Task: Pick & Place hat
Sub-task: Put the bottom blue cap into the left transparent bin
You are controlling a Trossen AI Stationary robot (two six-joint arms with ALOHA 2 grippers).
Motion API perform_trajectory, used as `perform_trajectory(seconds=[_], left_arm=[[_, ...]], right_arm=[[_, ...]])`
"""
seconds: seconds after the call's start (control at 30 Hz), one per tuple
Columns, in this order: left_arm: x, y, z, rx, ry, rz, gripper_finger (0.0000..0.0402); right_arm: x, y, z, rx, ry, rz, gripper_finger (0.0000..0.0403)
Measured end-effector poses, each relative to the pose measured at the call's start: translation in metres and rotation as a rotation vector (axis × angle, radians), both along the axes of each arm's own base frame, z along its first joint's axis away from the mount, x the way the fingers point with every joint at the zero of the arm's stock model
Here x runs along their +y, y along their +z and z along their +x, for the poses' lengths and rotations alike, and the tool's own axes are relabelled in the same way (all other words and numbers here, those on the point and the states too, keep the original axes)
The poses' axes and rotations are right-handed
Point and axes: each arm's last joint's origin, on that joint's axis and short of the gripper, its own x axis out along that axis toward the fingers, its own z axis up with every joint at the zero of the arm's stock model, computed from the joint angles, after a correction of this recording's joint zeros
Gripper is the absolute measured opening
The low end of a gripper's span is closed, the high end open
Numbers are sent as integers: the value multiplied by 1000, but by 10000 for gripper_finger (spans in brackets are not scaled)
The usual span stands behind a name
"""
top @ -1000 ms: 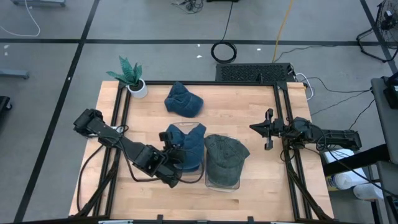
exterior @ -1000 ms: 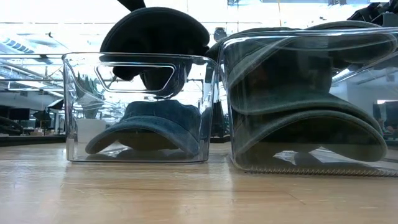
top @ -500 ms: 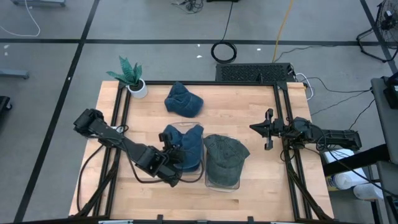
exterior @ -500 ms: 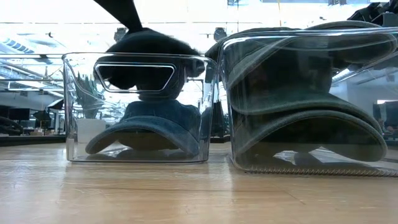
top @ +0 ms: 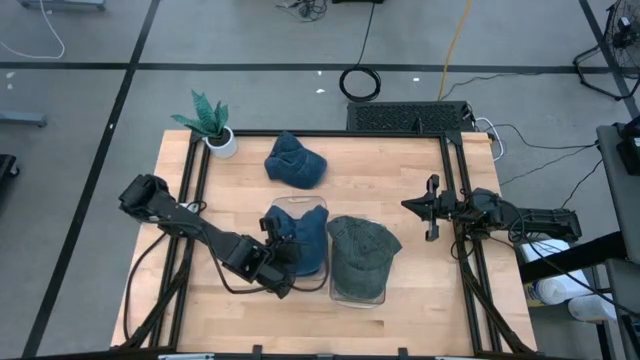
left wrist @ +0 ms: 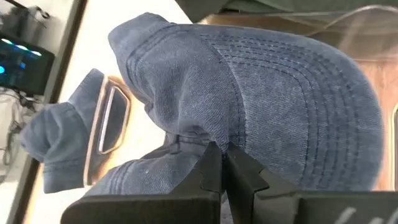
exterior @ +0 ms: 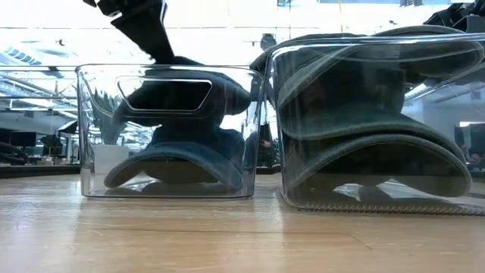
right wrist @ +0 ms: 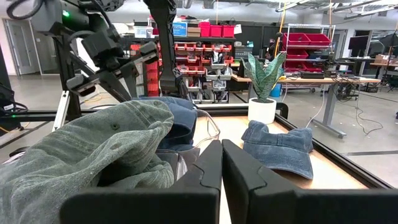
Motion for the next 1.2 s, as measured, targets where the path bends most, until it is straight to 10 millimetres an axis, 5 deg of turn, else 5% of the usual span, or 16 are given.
perform_trajectory(seconds=[1.2], left_arm=[[2,-13,3,12,-18,-98,4]], right_arm=[[0,0,0,0,0,0,0]])
